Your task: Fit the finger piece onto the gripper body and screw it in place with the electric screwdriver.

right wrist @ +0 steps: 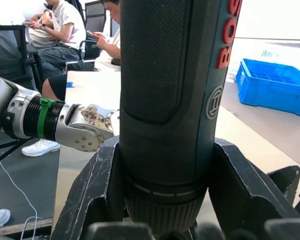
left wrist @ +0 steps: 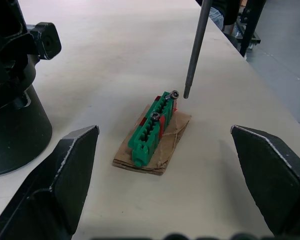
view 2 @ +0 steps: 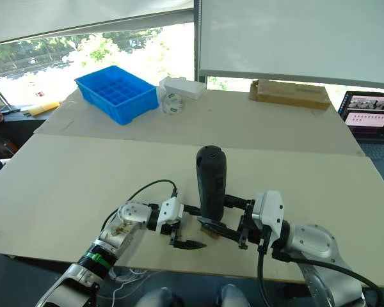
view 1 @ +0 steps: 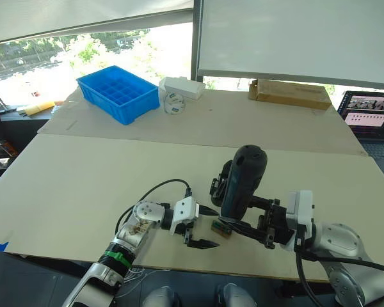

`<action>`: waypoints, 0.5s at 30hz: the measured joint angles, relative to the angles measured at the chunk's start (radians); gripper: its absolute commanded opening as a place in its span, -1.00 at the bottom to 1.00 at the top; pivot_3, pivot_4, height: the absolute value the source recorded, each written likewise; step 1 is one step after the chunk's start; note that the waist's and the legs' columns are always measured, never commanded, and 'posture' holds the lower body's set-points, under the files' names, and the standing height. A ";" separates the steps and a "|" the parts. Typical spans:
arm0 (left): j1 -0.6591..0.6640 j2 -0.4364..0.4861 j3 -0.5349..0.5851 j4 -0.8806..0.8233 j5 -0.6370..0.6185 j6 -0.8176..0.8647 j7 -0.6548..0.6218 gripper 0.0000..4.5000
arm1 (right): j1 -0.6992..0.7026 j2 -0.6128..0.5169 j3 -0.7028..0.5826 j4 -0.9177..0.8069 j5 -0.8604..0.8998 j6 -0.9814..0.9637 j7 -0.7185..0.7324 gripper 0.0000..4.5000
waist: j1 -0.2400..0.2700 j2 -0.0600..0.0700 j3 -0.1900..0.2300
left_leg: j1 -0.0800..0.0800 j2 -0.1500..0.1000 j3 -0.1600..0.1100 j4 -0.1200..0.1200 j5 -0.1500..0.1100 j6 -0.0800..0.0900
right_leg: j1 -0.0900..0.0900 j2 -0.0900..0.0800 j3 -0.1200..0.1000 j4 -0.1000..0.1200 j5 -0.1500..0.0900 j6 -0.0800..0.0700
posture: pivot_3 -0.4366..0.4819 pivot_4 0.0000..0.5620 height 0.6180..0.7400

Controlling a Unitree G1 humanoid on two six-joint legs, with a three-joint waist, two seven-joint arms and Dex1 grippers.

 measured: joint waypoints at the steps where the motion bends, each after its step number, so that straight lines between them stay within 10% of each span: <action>1: 0.000 0.000 0.000 0.000 0.000 0.000 0.000 1.00 | 0.000 0.000 -0.002 0.000 0.000 0.000 0.000 -0.15 | 0.000 0.000 0.000 | 0.000 0.000 0.000 0.000 0.000 0.000 | 0.000 0.000 0.000 0.000 0.000 0.000 | -0.05 -0.47 1.00; 15: 0.000 0.000 0.000 0.000 0.000 0.001 0.000 1.00 | 0.000 -0.001 -0.011 0.017 -0.017 -0.002 0.004 -0.15 | 0.000 0.000 0.000 | 0.000 0.000 0.000 0.000 0.000 0.000 | 0.000 0.000 0.000 0.000 0.000 0.000 | -0.05 -0.47 1.00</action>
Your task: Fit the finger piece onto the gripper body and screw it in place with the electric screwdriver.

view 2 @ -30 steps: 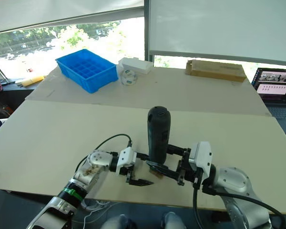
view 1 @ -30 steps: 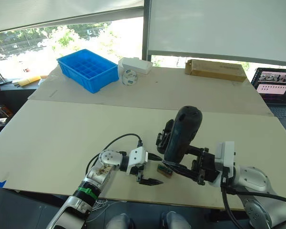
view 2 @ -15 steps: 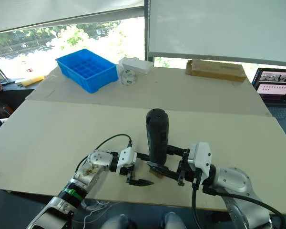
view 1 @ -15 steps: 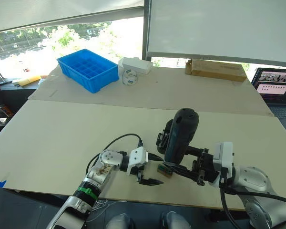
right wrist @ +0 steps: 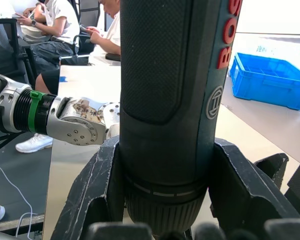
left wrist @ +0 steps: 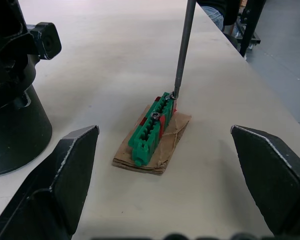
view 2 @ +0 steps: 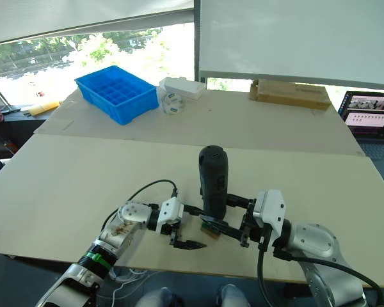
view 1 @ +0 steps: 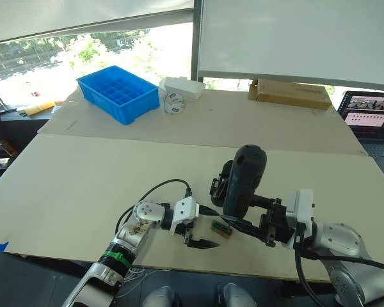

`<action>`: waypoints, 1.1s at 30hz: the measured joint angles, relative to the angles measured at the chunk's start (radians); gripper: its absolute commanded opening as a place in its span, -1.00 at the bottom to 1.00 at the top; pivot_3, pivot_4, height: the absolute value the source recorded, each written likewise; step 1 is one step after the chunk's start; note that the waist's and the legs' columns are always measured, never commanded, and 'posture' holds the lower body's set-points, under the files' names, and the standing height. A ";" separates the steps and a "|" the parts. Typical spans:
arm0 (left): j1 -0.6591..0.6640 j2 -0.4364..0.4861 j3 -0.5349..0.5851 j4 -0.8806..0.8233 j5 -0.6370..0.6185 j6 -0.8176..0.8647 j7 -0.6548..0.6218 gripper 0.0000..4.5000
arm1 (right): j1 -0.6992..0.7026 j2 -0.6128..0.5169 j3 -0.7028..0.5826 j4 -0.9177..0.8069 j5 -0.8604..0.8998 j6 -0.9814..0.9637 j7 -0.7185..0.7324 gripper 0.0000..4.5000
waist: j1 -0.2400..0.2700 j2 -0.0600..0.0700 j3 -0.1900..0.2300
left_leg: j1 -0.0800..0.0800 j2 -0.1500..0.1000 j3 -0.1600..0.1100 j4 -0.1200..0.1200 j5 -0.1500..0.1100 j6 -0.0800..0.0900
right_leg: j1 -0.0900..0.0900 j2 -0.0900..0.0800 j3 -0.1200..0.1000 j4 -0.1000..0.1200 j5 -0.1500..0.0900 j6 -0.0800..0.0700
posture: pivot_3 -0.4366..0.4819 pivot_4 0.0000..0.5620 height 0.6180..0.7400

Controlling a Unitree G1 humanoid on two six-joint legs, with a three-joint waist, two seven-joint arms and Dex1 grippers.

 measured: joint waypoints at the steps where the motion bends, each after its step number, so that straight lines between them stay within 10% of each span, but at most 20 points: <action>1: 0.000 0.000 0.000 0.000 0.000 0.000 0.000 1.00 | 0.000 0.000 0.000 0.000 0.000 0.000 0.001 -0.15 | 0.000 0.000 0.000 | 0.000 0.000 0.000 0.000 0.000 0.000 | 0.000 0.000 0.000 0.000 0.000 0.000 | -0.05 -0.47 1.00; 33: 0.001 -0.005 0.000 0.001 0.000 -0.002 0.000 1.00 | -0.010 -0.013 -0.003 0.003 -0.001 0.000 0.003 -0.15 | 0.000 0.000 0.000 | 0.000 0.000 0.000 0.000 0.000 0.000 | 0.000 0.000 0.000 0.000 0.000 0.000 | -0.05 -0.47 1.00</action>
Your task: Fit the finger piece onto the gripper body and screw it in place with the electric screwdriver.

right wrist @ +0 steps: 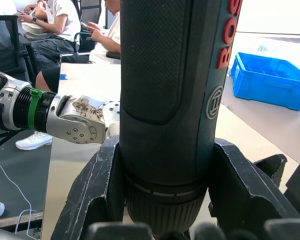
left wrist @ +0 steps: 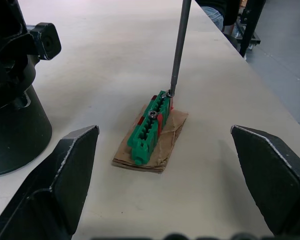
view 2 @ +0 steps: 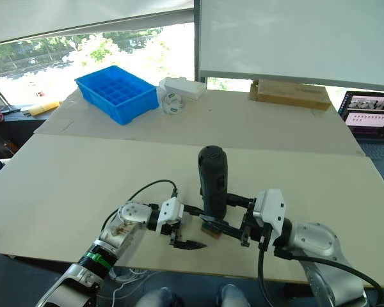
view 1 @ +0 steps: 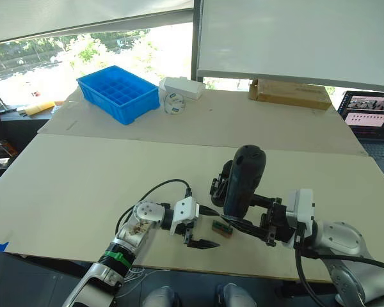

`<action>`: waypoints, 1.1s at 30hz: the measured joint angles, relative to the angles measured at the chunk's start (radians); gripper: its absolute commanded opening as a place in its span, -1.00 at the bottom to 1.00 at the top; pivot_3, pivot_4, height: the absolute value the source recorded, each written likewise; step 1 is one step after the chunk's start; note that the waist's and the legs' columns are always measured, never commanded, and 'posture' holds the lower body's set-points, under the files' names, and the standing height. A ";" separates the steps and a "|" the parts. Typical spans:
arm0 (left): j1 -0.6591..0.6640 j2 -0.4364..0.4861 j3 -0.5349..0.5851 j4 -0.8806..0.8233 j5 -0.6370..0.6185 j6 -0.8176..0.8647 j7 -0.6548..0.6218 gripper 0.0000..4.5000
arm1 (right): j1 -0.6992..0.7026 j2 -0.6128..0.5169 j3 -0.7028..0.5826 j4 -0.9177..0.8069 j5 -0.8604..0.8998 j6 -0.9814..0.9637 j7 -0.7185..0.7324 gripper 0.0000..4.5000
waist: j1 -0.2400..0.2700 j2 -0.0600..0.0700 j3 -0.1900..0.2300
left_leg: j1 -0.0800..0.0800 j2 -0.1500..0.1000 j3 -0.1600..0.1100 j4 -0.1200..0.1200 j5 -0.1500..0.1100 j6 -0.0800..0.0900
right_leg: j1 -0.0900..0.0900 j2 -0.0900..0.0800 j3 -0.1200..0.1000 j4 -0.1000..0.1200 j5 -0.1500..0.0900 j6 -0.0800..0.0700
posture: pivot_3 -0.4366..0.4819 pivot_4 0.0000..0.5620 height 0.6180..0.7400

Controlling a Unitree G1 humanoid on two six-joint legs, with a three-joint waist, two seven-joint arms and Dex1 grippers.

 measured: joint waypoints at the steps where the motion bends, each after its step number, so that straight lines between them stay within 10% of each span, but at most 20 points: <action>1: 0.000 0.000 0.000 0.000 0.000 0.000 0.000 1.00 | -0.001 0.000 -0.001 0.000 0.000 0.000 0.000 -0.15 | 0.000 0.000 0.000 | 0.000 0.000 0.000 0.000 0.000 0.000 | 0.000 0.000 0.000 0.000 0.000 0.000 | -0.05 -0.47 1.00; 33: 0.001 -0.002 0.000 0.000 0.000 -0.003 0.000 1.00 | -0.002 -0.013 -0.018 0.000 0.002 0.000 0.001 -0.15 | 0.000 0.000 0.000 | 0.000 0.000 0.000 0.000 0.000 0.000 | 0.000 0.000 0.000 0.000 0.000 0.000 | -0.05 -0.47 1.00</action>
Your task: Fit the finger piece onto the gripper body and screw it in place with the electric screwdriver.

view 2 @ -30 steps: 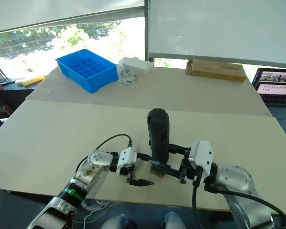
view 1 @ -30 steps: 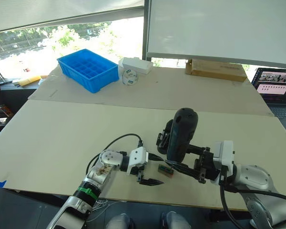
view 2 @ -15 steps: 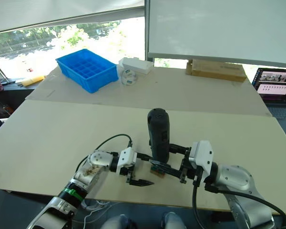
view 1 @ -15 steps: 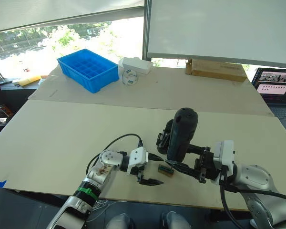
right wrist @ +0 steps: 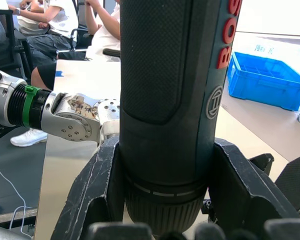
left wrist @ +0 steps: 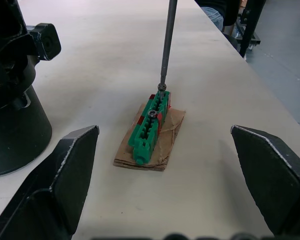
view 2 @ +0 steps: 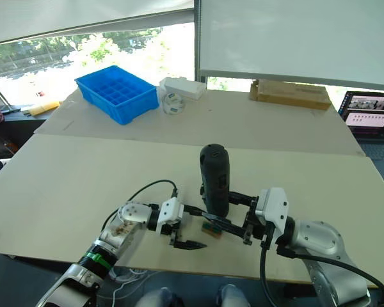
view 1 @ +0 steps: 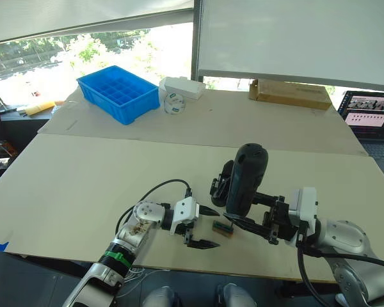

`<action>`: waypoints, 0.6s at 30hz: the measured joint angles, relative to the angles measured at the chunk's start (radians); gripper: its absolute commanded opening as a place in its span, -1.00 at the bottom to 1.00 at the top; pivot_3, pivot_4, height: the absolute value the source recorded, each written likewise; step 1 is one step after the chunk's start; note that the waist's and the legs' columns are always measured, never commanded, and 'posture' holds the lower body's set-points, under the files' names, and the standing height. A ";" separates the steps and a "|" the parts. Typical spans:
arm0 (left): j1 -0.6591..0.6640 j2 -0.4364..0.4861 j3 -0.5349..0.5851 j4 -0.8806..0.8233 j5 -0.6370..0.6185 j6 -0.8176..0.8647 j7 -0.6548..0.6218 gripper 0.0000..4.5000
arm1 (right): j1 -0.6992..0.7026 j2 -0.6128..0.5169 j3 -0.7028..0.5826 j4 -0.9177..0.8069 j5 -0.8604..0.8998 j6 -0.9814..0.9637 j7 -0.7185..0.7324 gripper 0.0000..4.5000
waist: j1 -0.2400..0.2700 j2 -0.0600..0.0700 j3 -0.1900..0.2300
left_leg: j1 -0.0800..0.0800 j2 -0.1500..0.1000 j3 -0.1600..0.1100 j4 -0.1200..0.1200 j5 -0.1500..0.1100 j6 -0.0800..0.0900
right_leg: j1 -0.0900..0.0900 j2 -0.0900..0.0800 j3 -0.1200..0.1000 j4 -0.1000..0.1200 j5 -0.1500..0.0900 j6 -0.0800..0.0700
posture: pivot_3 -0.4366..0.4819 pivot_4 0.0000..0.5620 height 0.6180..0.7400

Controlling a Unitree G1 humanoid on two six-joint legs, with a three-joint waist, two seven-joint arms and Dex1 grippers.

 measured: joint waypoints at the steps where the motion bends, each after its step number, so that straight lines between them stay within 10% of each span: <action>1: 0.000 0.000 0.000 0.000 0.000 0.000 0.000 1.00 | 0.000 0.000 0.000 0.000 0.000 0.000 0.000 -0.15 | 0.000 0.000 0.000 | 0.000 0.000 0.000 0.000 0.000 0.000 | 0.000 0.000 0.000 0.000 0.000 0.000 | -0.05 -0.47 1.00; 18: 0.006 0.003 -0.010 -0.042 0.000 0.057 0.002 1.00 | 0.006 0.000 0.004 0.014 -0.006 0.000 0.002 -0.15 | -0.001 0.000 0.000 | -0.001 0.000 0.000 0.000 0.000 0.000 | -0.001 0.001 0.000 0.000 0.000 0.000 | -0.05 -0.47 1.00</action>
